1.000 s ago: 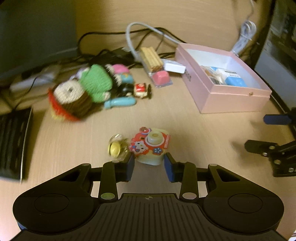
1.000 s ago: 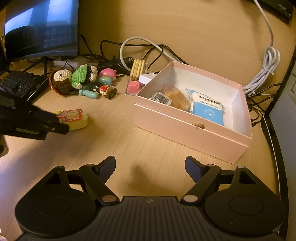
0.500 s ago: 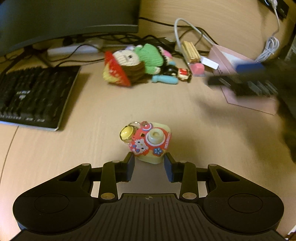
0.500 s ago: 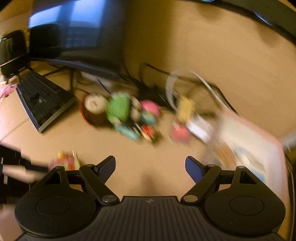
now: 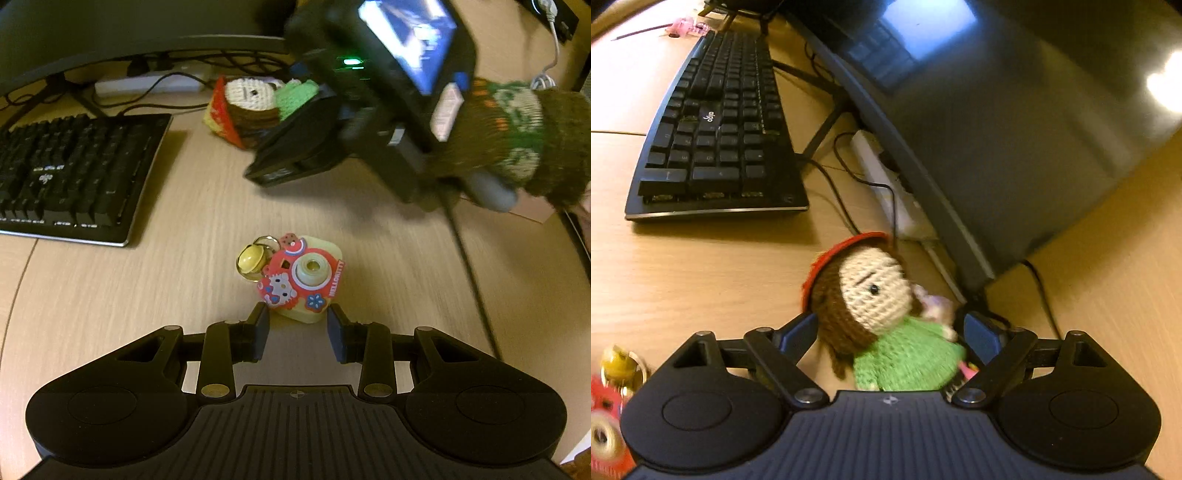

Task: Organize objects
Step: 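Grasp the crocheted doll with the right gripper and lift it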

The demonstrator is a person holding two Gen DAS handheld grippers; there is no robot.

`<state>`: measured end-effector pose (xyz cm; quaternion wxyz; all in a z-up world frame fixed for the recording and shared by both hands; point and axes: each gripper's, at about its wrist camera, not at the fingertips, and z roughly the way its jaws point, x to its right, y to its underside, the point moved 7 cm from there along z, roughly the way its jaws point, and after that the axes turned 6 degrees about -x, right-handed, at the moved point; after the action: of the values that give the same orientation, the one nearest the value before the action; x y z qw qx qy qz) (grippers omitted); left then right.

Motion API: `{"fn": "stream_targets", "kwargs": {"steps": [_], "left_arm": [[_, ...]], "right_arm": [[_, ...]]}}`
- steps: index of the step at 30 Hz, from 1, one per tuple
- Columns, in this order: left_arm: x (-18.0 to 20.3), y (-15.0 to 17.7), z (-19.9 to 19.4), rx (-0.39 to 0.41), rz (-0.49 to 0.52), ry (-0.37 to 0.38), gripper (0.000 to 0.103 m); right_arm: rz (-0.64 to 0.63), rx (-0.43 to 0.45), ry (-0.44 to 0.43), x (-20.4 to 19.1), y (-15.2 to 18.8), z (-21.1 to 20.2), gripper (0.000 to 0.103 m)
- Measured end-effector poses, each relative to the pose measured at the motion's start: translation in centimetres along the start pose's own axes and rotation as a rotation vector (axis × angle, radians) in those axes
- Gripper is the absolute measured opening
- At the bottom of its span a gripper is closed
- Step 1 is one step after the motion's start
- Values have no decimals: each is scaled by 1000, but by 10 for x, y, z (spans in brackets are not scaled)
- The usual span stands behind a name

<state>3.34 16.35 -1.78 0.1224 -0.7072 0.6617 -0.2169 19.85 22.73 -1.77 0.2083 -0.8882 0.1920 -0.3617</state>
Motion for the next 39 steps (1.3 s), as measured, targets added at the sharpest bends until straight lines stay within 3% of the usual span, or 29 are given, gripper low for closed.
{"fn": "stream_targets", "kwargs": {"steps": [1,4,6,12,17,22,26,31,33,35,39], "left_arm": [[0,0,0,0,3,1,38],[-1,-5,3,1,18,-4,38],[1,-8,5,-1,39,-12,38],[10,-14,11,3,96,-14,38],[21,-19,15,4,127,-4,38],[44,-23,22,11,160,14,38],[70,-27,29,9,204,28,38],[94,-34,37,5,226,18,38],[99,-37,39,3,225,26,38],[102,-38,41,1,222,15,38],[102,-33,38,8,198,26,38]], "right_arm": [[8,-14,-27,-2,0,3,65],[45,-13,-38,-2,2,-2,60],[114,-26,-78,3,9,-12,49],[379,-80,-201,23,51,-58,44],[543,-169,-201,30,108,-95,41],[661,-227,-99,38,166,-136,33],[751,-250,-98,41,201,-163,33],[794,-187,-180,40,208,-184,38],[764,-124,-177,47,204,-197,59],[752,-88,-123,59,207,-211,74],[813,-119,-72,89,227,-204,75]]}}
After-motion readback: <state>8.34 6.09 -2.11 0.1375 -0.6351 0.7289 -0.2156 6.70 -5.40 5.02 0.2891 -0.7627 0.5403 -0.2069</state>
